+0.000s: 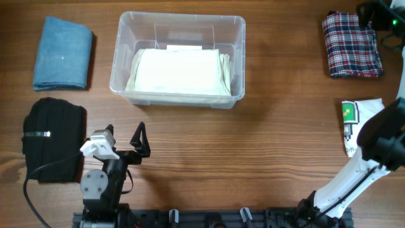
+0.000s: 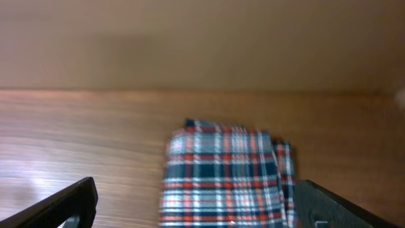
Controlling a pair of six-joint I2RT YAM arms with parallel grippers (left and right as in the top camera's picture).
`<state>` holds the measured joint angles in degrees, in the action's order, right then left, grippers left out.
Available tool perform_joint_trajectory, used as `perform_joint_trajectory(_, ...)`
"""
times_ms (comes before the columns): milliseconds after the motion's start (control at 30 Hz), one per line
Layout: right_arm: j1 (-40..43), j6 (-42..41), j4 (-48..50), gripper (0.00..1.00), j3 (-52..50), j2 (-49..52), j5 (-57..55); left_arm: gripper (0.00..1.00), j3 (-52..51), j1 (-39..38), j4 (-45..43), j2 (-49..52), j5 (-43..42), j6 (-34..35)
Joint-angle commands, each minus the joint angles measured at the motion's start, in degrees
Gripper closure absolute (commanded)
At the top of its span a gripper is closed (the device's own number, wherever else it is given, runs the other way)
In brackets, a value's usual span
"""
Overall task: Pack container
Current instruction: 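Release the cream cloth and move the right gripper to the plaid shirt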
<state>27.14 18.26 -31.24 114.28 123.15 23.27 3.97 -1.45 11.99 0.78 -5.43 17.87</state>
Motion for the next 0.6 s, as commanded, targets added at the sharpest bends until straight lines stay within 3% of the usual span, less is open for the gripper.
perform_joint_trajectory(0, 2.58, -0.20, 2.12, 0.00, -0.28, 5.49, 1.01, 0.00, -0.35, -0.26, -0.15, -0.44, 0.37, -0.92)
perform_joint_trajectory(400, 10.86, 5.73, 4.52, 0.00, -0.28, 17.88, 3.32, 0.00, -0.35, -0.26, -0.13, -0.44, 0.37, -0.94)
perform_joint_trajectory(567, 10.64, -0.83, 9.35, 0.02, -0.28, 22.62, 7.76, 0.00, -0.35, -0.26, -0.13, -0.44, 0.37, -0.94)
